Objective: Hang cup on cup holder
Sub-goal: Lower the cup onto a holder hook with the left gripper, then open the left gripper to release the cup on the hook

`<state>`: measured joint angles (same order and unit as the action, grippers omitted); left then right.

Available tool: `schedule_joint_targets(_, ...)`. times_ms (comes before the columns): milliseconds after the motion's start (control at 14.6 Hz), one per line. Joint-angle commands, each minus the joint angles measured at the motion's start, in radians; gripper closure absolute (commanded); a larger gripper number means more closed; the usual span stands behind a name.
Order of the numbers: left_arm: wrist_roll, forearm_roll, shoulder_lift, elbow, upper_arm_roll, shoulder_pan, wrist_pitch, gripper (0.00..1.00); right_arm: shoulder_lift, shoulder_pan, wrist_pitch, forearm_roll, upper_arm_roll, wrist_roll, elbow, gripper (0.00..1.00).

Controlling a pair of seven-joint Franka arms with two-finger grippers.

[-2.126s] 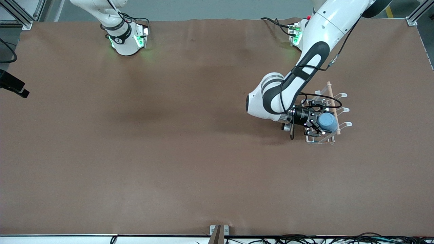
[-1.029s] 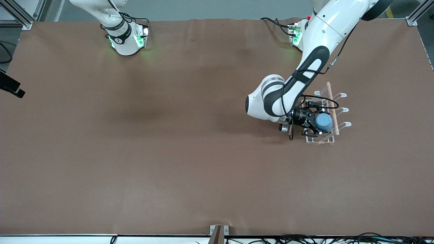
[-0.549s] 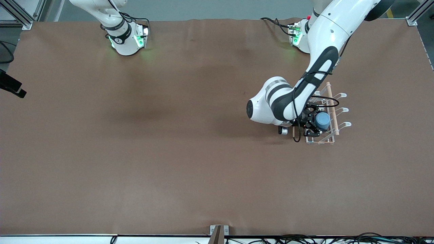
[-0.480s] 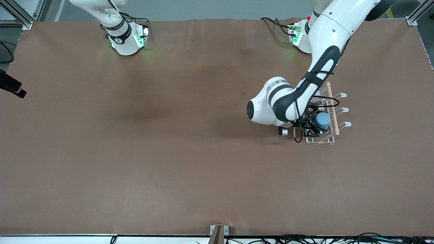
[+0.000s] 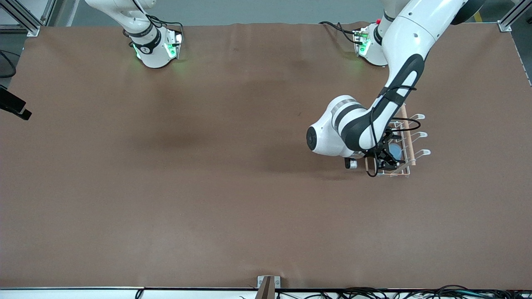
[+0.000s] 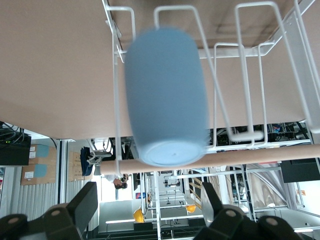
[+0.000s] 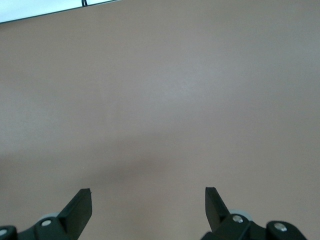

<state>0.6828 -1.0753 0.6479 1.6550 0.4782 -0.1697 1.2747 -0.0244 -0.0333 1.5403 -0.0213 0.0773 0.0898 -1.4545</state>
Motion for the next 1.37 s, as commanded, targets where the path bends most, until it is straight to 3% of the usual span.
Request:
schedule_joint_targets(0, -0.003, 0.041, -0.037, 0.003, -0.003, -0.002, -0.011, 0.01, 0.008, -0.005, 0.003, -0.008, -0.008, -0.007, -0.009, 0.00)
schedule_joint_targets(137, -0.012, 0.075, -0.077, -0.013, -0.003, -0.001, -0.009, 0.00, 0.008, -0.005, 0.000, -0.008, -0.008, -0.007, -0.009, 0.00)
schedule_joint_targets(480, -0.156, 0.288, -0.137, -0.208, -0.053, -0.001, 0.000, 0.00, 0.009, -0.004, 0.000, -0.008, -0.008, -0.005, -0.009, 0.00)
schedule_joint_targets(686, -0.308, 0.368, -0.215, -0.219, -0.098, 0.001, 0.115, 0.01, 0.009, -0.005, 0.001, -0.008, -0.008, -0.007, -0.009, 0.00)
schedule_joint_targets(1029, -0.376, 0.605, -0.364, -0.210, -0.165, 0.054, 0.271, 0.00, 0.008, -0.011, 0.000, -0.006, -0.008, -0.007, -0.009, 0.00)
schedule_joint_targets(1303, -0.702, 0.794, -0.427, -0.210, -0.168, 0.124, 0.275, 0.00, 0.009, -0.011, 0.000, -0.005, -0.008, -0.007, -0.009, 0.00)
